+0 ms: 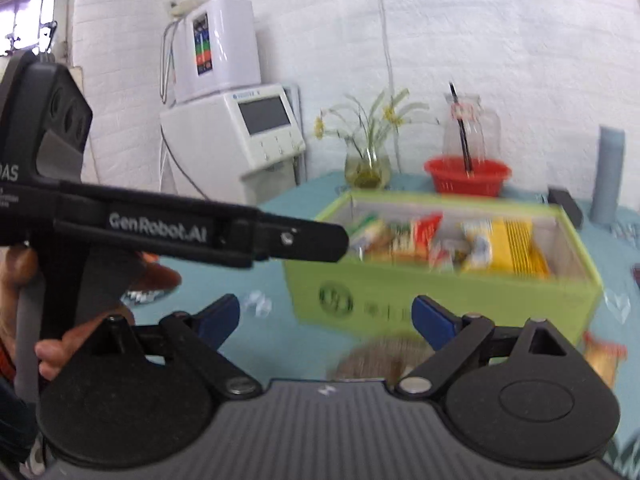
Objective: Organize snacks
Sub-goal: 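Carry the green-striped biscuit packet into the green box and open the left gripper, then move the left gripper to the brown wrapped cake packet and close on it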
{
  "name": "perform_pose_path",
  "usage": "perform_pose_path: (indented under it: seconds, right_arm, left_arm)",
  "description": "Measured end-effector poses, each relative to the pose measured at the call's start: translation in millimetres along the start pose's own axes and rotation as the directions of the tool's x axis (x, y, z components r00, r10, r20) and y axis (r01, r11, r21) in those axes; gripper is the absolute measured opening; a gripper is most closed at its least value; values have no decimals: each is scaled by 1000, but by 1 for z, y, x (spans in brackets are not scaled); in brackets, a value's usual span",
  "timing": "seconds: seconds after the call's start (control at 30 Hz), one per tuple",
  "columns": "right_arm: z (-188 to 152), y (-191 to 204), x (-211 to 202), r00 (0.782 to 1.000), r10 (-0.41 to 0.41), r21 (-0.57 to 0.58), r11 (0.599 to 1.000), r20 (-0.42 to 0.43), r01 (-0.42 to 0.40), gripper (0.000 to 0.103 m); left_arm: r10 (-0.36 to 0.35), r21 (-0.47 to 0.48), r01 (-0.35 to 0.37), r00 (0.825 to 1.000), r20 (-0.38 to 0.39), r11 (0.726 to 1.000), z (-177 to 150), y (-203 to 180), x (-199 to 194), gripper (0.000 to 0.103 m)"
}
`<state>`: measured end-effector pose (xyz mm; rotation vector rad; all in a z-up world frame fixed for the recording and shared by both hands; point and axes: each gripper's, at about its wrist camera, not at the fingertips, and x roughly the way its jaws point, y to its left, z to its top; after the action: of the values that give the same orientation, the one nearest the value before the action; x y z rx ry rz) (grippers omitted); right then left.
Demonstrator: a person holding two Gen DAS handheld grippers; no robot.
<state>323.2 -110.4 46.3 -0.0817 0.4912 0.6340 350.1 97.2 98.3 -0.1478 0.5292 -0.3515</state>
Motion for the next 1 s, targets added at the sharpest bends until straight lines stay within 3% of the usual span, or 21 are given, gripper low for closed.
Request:
perform_pose_path:
  seconds: [0.13, 0.23, 0.4, 0.53, 0.7, 1.0]
  right_arm:
    - [-40, 10, -20, 993, -91, 22, 995, -71, 93, 93]
    - [-56, 11, -31, 991, -82, 55, 995, -102, 88, 93]
    - [-68, 14, -48, 985, -141, 20, 989, -102, 144, 93]
    - [-64, 10, -52, 991, -106, 22, 994, -87, 108, 93]
    - [-37, 1, -37, 994, -105, -47, 994, -38, 103, 93]
    - [-19, -38, 40, 985, -67, -18, 998, -159, 65, 93]
  left_arm:
    - [-14, -41, 10, 996, -84, 999, -41, -8, -9, 76]
    - [-42, -113, 28, 991, -125, 993, -68, -11, -13, 76]
    - [-45, -183, 14, 985, -168, 983, -89, -13, -14, 76]
    - [-61, -195, 29, 985, -162, 980, -80, -14, -13, 76]
    - [-59, -149, 39, 989, -136, 988, -47, -12, 2, 79]
    - [-71, -143, 36, 966, -247, 989, -29, 4, 72, 80]
